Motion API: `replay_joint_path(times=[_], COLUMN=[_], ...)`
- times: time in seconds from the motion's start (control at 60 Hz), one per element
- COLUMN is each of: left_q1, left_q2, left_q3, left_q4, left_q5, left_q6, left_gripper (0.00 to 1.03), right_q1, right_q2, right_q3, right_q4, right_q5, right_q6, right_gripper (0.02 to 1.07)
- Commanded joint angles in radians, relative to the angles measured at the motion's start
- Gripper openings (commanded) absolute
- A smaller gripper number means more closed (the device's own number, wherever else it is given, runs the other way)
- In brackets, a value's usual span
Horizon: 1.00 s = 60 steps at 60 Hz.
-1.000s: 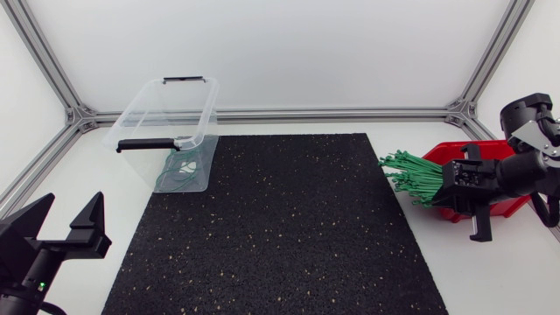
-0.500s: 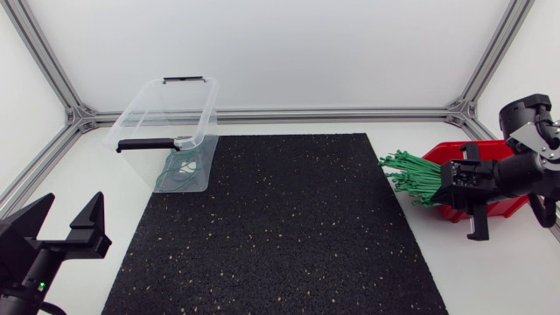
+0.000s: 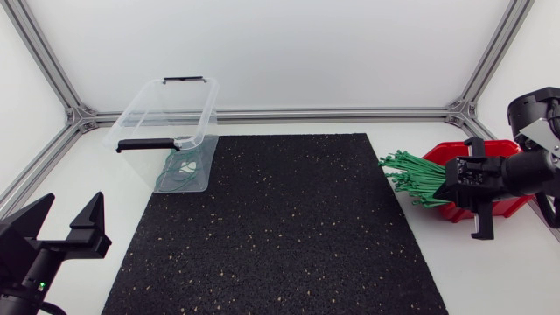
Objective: Take a green cable tie from the red box, thread the tail through the head to close it, then place it in the transparent bin on the left.
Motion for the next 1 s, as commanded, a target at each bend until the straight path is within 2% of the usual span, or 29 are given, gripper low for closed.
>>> replay_joint_path(times=[0.0,0.017,0.167,0.217,0.35,0.45,0.517,0.617,0.7,0.8,0.9,0.983], left_q1=[0.001,0.001,0.001,0.001,0.001,0.001,0.001,0.002,0.001,0.001,0.001,-0.001], left_q2=[-0.004,-0.004,-0.004,-0.004,-0.004,-0.004,-0.004,-0.004,-0.004,-0.004,-0.004,-0.004], left_q3=[-0.041,-0.041,-0.041,-0.041,-0.041,-0.041,-0.041,-0.041,-0.041,-0.041,-0.041,-0.041], left_q4=[-0.012,-0.012,-0.012,-0.013,-0.013,-0.012,-0.012,-0.012,-0.012,-0.012,-0.012,-0.012], left_q5=[-0.003,-0.003,-0.003,-0.003,-0.003,-0.003,-0.003,-0.003,-0.003,-0.003,-0.003,-0.003], left_q6=[-0.017,-0.017,-0.017,-0.015,-0.017,-0.017,-0.015,-0.017,-0.017,-0.017,-0.017,-0.017], left_gripper=[0.99,0.99,0.99,0.99,0.99,0.99,0.99,0.99,0.99,0.99,0.99,0.99], right_q1=[0.005,0.005,0.005,0.005,0.007,0.007,0.007,0.007,0.010,0.011,0.014,0.014], right_q2=[0.002,-0.002,-0.003,0.003,0.014,0.023,0.031,0.035,0.040,0.044,0.055,0.057], right_q3=[-0.034,-0.042,-0.070,-0.071,-0.071,-0.073,-0.074,-0.077,-0.082,-0.096,-0.100,-0.102], right_q4=[0.009,0.021,0.066,0.067,0.077,0.092,0.092,0.092,0.095,0.117,0.121,0.127], right_q5=[-0.003,-0.001,0.002,0.006,0.006,0.006,0.006,0.008,0.009,0.012,0.018,0.018], right_q6=[-0.020,-0.018,-0.020,-0.020,-0.021,-0.020,-0.021,-0.021,-0.023,-0.023,-0.025,-0.025], right_gripper=[0.52,0.57,0.56,0.47,0.36,0.34,0.29,0.29,0.21,0.20,0.12,0.12])
